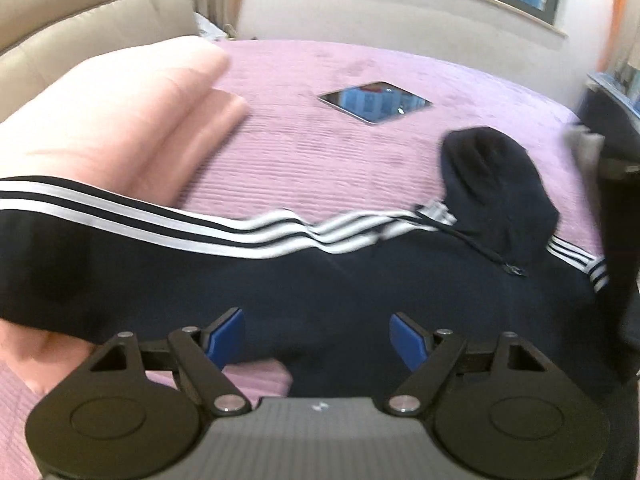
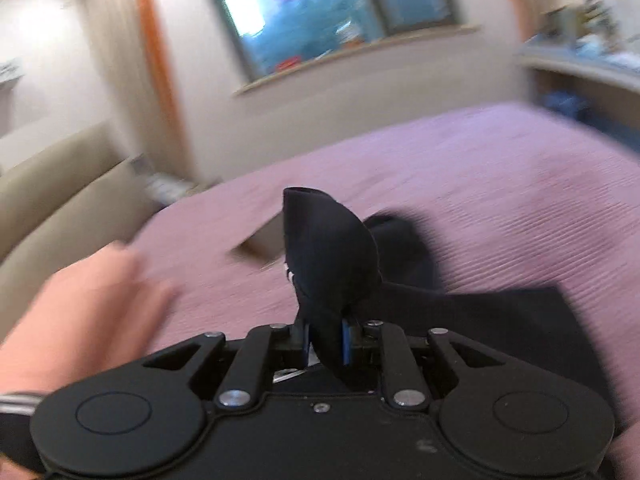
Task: Fold large clothes
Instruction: 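Fold the held sleeve across the hoodie body with the right gripper, then release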
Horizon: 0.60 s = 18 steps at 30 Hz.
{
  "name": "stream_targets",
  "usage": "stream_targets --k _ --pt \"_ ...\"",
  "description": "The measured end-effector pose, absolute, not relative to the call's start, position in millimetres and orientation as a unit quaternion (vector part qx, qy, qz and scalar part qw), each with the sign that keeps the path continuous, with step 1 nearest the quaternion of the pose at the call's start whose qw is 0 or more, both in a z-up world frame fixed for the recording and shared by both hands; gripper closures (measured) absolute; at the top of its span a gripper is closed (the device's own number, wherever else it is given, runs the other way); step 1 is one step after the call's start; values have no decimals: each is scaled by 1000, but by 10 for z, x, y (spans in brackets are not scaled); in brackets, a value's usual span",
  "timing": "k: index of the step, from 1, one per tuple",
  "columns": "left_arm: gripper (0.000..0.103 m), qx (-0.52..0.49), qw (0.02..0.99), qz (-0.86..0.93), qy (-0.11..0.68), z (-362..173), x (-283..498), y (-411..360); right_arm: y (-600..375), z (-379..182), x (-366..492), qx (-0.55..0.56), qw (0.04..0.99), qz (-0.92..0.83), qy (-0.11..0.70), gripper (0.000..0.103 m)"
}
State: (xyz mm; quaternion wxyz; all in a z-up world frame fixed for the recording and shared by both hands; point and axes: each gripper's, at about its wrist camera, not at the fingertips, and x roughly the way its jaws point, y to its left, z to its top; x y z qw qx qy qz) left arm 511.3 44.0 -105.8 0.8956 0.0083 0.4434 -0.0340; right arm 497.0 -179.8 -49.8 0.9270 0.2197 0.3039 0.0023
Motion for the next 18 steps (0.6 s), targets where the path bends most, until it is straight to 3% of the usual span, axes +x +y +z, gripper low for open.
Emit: stream_targets --k 1,2,6,10,18 --pt "22 8 895 -32 444 -1081 5165 512 -1639 -587 5046 215 921 27 323 45" --pt "22 9 895 -31 445 -1113 5204 574 -1476 -693 5088 209 912 45 349 38" --pt "22 7 884 -51 464 -1368 5366 711 -1404 -961 4933 174 899 36 401 40" --pt "23 -21 870 -90 485 -1669 5551 718 -1943 -1189 4650 149 875 -58 457 39" --pt "23 -115 866 -119 472 -1917 5963 669 -2854 -1388 4138 158 845 -178 480 39"
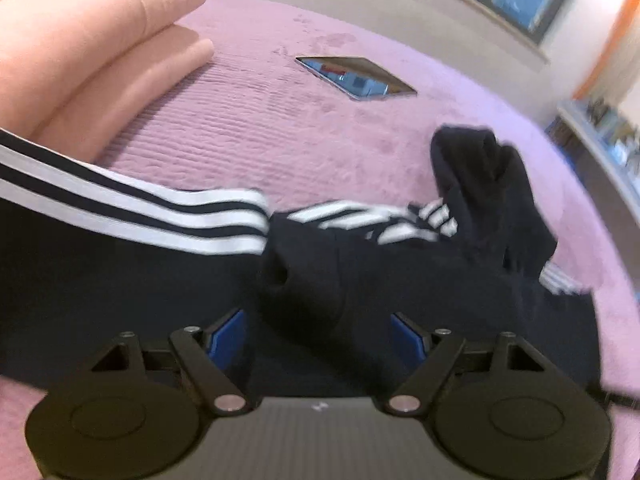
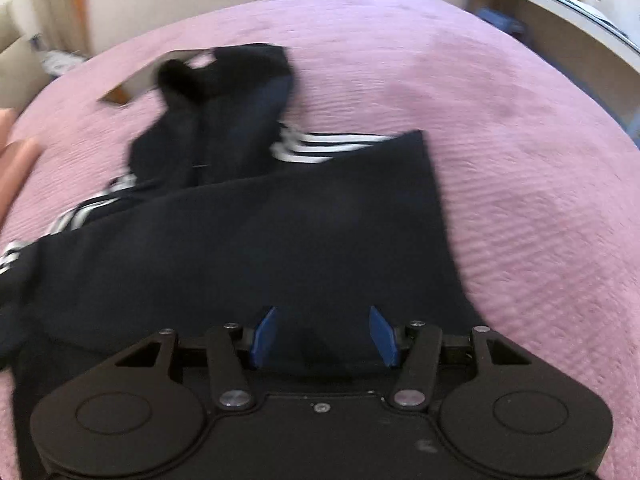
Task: Fold large clothes
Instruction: 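Fold the held sleeve across the hoodie body with the right gripper, then release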
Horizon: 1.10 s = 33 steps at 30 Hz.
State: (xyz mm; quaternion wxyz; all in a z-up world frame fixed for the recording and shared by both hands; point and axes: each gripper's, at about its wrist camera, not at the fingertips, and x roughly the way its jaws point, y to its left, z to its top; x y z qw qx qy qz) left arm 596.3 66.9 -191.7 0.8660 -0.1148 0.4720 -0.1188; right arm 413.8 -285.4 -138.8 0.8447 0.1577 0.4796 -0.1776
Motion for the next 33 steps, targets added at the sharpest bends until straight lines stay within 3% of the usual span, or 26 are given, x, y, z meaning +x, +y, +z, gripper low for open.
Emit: stream_targets --k 3,5,7,9,11,12,13,17,21,24,28,33 --pt "25 -184 853 -116 474 -2033 6191 727 -2841 -1420 4200 158 845 -180 478 39" --pt "35 -210 842 -111 485 -2134 6339 712 -2814 -1424 4234 145 850 -182 473 39" --pt "94 -220 831 -92 503 -2237 6470 658 -2855 -1495 4340 127 855 -185 469 39" --pt "94 -215 847 -81 479 -2178 6442 607 -2965 -1561 4396 104 860 -188 463 41" --pt "94 -215 873 -106 425 -1933 6303 570 -3048 -1560 4431 91 865 -189 457 54" --pt "94 -217 881 -114 406 -1834 6246 575 -3087 -1546 4451 91 868 -185 451 68" --pt "94 -215 885 -111 397 -1747 6201 587 -3120 -1552 4477 92 871 -182 448 71" --pt "94 -189 879 -61 433 -1941 6213 684 -3160 -1697 4591 96 867 -179 456 71" --pt "89 -122 871 -33 474 -2354 6173 636 -3153 -2035 4714 95 834 -174 514 72" --pt "74 -79 897 5 434 -2130 5983 564 -3126 -1919 4757 79 835 -178 515 71" --pt "74 -40 928 -6 370 -1710 5771 420 -2951 -1637 4851 80 869 -148 464 71" --pt "73 -56 887 -170 425 -1902 5884 -158 -2540 -1723 5152 97 872 -77 474 71"
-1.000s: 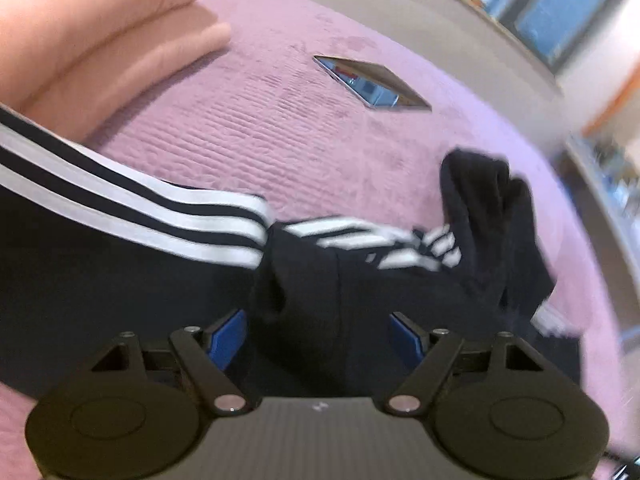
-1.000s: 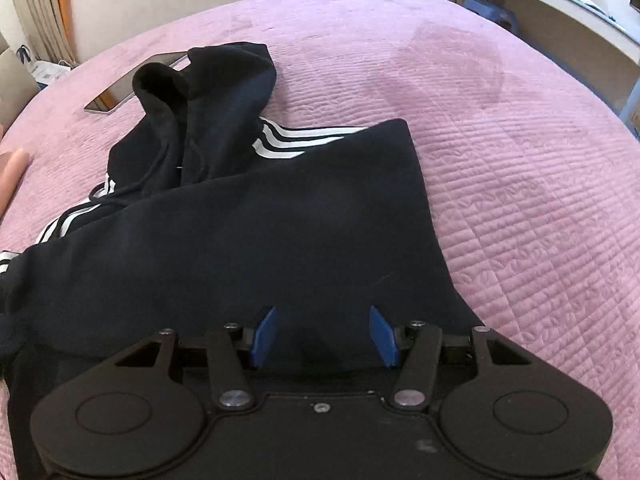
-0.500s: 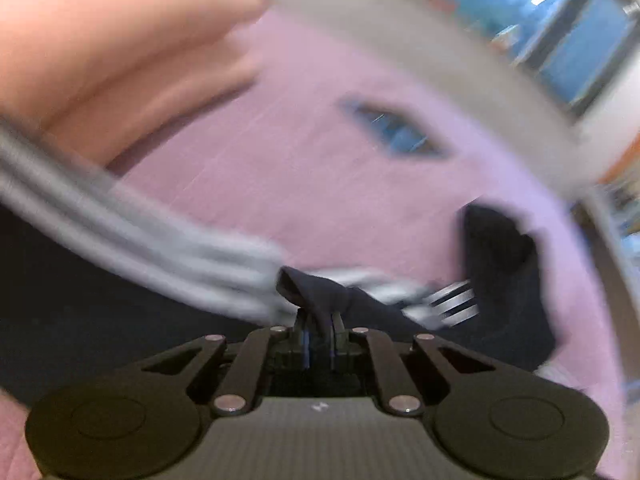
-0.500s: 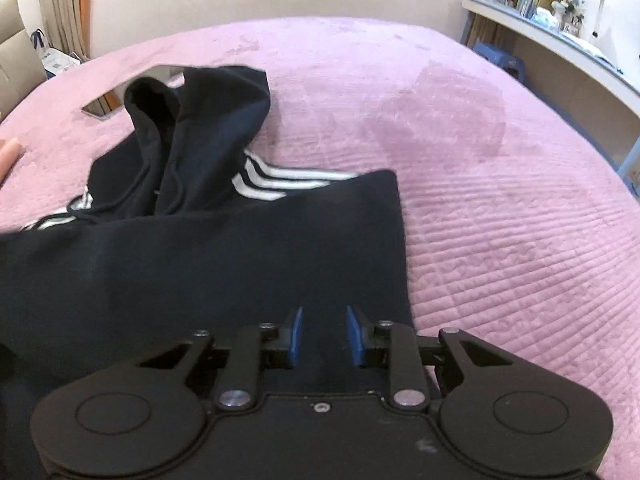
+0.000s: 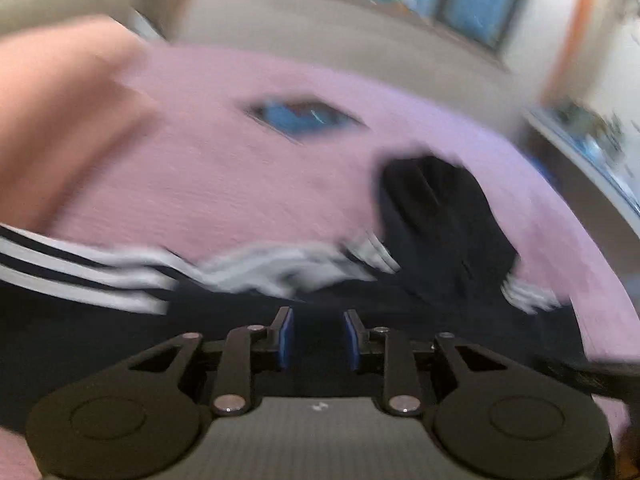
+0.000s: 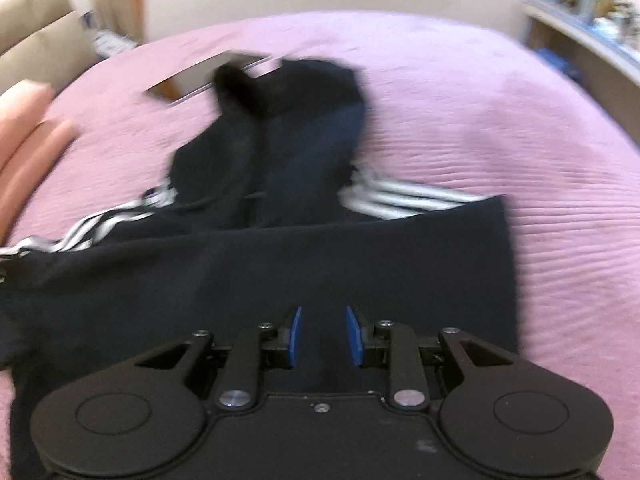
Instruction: Fold large clothes
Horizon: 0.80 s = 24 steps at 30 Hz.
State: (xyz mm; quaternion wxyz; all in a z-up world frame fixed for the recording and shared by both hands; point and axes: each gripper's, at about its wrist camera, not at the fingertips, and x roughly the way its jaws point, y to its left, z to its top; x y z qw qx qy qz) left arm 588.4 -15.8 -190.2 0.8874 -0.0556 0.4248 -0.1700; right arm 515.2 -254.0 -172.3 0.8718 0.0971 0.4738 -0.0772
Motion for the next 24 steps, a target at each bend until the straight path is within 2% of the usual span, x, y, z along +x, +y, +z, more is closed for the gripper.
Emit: stream_targets --k 2,3,6,13,16,21,23,24 --pt "75 -41 867 -158 471 -2214 5992 -310 -2424 -1880 5224 88 857 -79 502 71" --pt "79 -35 858 -140 493 -2384 6032 -323 -2391 -1967 5239 83 848 -80 517 71" --pt "83 -40 868 -135 476 -2422 5995 -269 -2308 -1956 5274 44 850 -68 521 71" --pt "82 -76 903 -105 409 -1744 5424 389 -2301 -1679 5264 64 847 -73 523 69" --pt "82 -90 917 -23 387 -1481 5121 903 -2159 -1623 5141 66 845 -61 527 65" --pt "81 -135 925 131 331 -1070 4724 1908 -1900 -1662 4939 71 838 -33 540 65" --pt "75 -145 924 184 304 -942 4647 2211 -1818 -1673 4902 63 837 -29 542 64" --pt "67 -152 922 210 289 -871 4606 2371 -1780 -1677 4896 60 837 -27 543 61"
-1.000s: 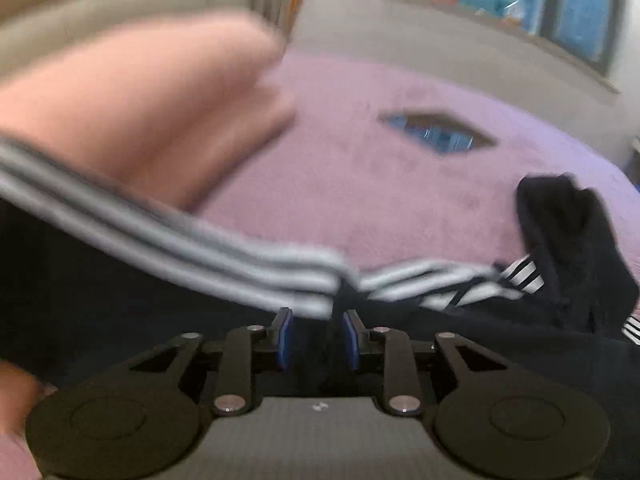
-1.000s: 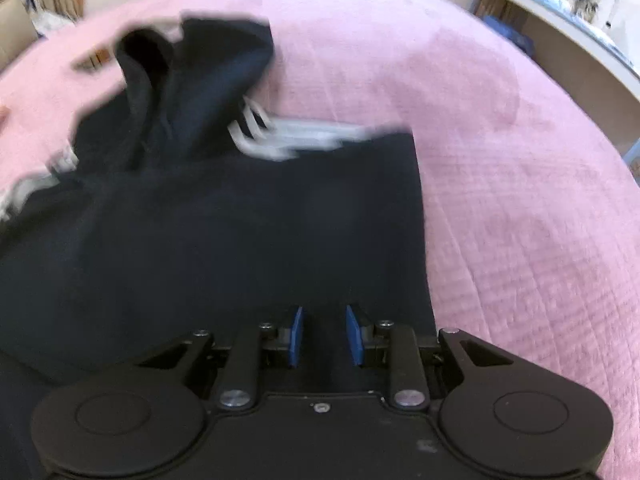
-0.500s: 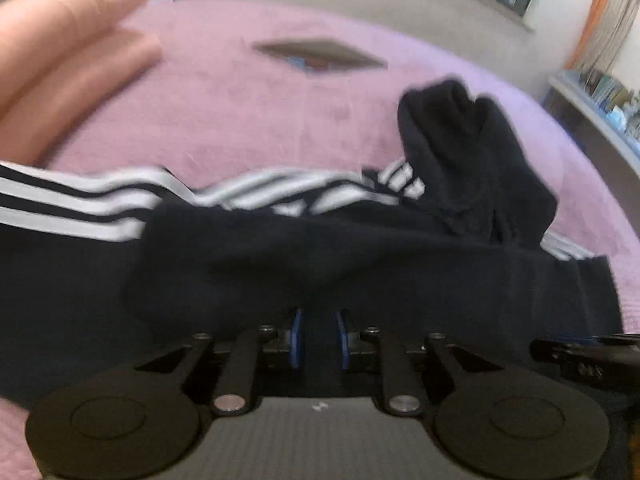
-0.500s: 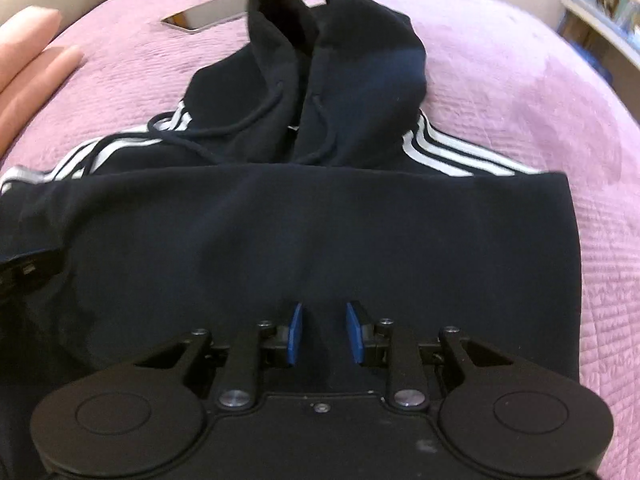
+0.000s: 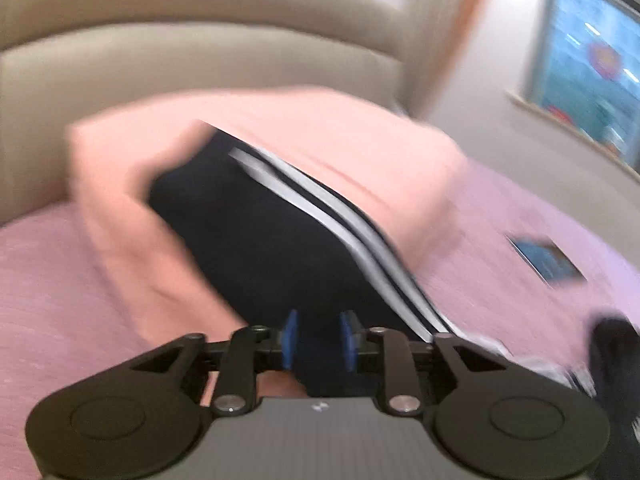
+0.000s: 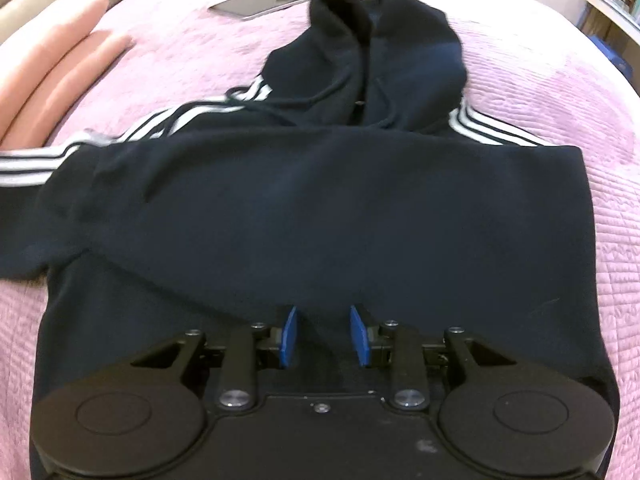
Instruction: Fold large clothes
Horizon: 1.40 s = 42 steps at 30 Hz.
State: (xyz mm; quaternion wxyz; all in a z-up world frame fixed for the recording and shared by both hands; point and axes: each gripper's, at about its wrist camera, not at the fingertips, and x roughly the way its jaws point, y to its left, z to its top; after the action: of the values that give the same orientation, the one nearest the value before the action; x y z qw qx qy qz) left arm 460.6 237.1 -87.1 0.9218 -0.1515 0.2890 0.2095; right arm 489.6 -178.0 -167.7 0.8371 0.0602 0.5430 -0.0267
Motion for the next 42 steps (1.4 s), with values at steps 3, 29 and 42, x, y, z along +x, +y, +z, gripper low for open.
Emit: stream_targets --k 3,29,42 --pt "51 -178 916 251 259 -747 4561 2717 -1694 -1674 4909 58 836 -20 545 59" --pt "88 -90 962 77 247 -779 5064 1659 -1950 -1608 4602 96 838 -35 537 56" --pt "84 -95 908 -249 324 -1249 5525 -1062 -2890 -1426 4324 142 841 -109 511 56"
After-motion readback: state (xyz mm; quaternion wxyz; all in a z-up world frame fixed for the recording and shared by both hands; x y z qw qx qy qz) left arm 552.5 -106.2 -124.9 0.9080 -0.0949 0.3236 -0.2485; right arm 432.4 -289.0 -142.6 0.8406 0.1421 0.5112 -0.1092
